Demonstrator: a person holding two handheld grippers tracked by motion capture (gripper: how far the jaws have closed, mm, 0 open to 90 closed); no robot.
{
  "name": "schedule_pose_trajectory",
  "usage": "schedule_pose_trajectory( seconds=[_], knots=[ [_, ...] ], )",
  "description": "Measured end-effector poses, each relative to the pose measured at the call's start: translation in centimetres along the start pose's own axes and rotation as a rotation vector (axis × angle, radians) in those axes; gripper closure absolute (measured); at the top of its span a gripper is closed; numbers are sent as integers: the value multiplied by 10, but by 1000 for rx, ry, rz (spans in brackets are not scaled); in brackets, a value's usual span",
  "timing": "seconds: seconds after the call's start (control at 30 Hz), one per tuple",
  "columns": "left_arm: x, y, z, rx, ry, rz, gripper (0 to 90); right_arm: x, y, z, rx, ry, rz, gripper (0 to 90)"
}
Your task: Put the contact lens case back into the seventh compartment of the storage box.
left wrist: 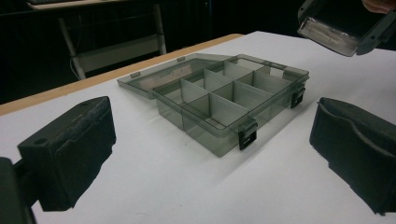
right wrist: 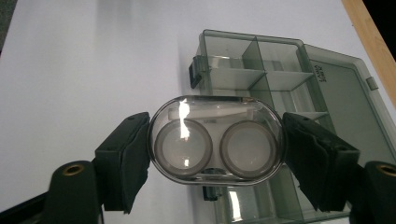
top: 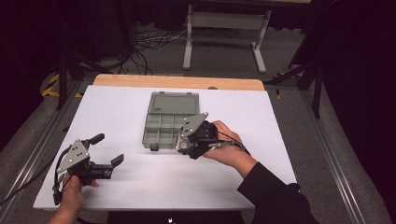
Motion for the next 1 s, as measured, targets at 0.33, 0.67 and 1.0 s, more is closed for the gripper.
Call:
schedule_pose_trajectory(
  seconds=[0.33, 0.67, 1.0],
  knots=[
    [0, 0, 0, 1, -1, -1, 12, -4, 13, -4, 15, 5, 5, 268],
    [0, -1, 0, -2, -2, 2, 12, -7, 27, -11, 26, 4, 0, 267],
    [0, -1, 1, 1, 1, 3, 12, -7, 40, -17, 37, 1, -5, 267]
  ],
)
Point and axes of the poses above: each handheld gripper's, and its own axes: z roughly backward along the jaws, x roughly out of its underside, y roughly to its right, the point moved 8 cm from there along -z, roughly forward along the jaws, and after that the axes turned 2 degrees about -z, right-handed, at the moved point
